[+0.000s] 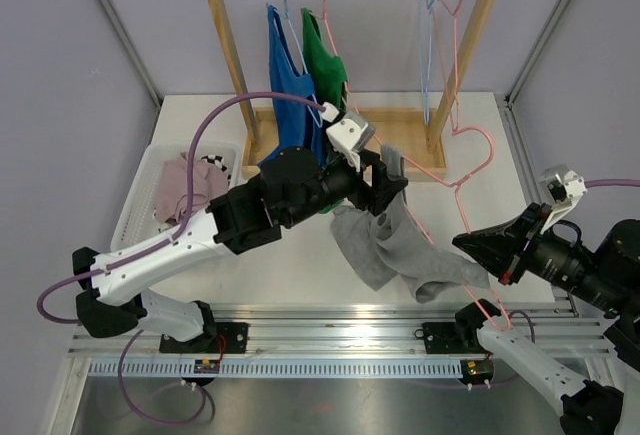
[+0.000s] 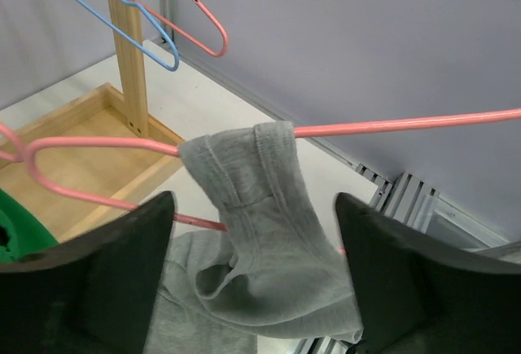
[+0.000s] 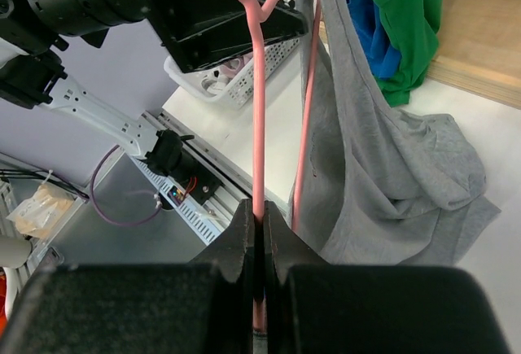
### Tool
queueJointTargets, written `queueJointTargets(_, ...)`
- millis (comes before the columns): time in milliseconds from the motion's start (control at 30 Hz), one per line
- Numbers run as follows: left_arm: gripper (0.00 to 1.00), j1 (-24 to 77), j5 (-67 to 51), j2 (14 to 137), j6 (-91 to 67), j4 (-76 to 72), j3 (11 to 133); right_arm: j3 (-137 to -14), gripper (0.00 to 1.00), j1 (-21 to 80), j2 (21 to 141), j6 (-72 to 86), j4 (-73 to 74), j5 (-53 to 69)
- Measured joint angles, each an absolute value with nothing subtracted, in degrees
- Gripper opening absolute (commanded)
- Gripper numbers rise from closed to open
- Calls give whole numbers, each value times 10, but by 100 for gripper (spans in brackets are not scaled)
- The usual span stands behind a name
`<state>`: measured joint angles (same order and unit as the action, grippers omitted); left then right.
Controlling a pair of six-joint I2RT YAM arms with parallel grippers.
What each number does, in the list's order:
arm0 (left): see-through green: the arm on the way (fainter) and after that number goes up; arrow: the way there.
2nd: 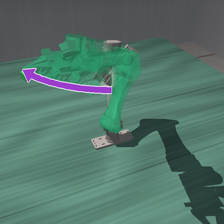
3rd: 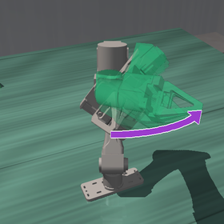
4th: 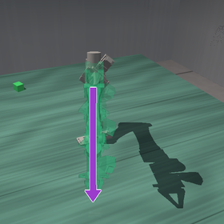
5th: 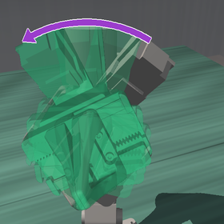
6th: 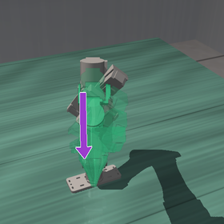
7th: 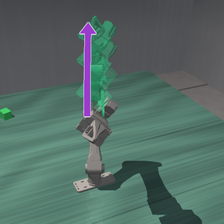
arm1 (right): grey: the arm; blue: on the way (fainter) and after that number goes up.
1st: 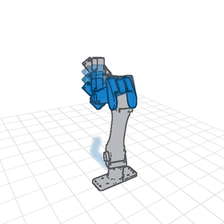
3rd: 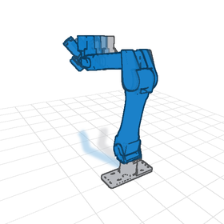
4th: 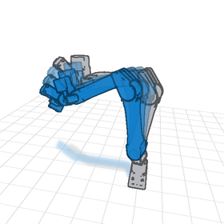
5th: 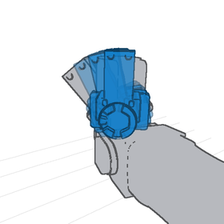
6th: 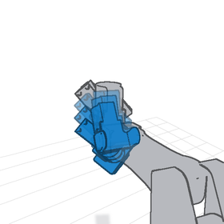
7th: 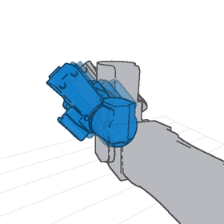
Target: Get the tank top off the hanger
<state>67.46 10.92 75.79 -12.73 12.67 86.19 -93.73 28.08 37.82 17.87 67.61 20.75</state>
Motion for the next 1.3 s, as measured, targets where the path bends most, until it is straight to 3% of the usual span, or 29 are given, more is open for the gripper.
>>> queueJointTargets(67,56,676,108,771,-124,128,871,-937,0,281,378,179,676,209)
queueJointTargets(100,41,676,108,776,-122,127,875,-937,0,281,377,179,676,209)
queueJointTargets(333,0,676,123,780,-115,136,881,-935,0,281,376,176,676,206)
queueJointTargets(467,0,677,172,780,-115,158,888,-928,0,281,376,154,677,208)
queueJointTargets(667,0,667,354,759,-171,247,889,-923,0,281,378,75,704,258)
queueJointTargets(867,0,568,410,659,-283,351,834,-899,0,280,371,10,700,339)
queueJointTargets(1100,0,512,301,558,-305,326,750,-831,0,280,342,4,588,367)
queueJointTargets(1300,0,506,57,506,-257,205,615,-632,0,280,273,112,264,340)
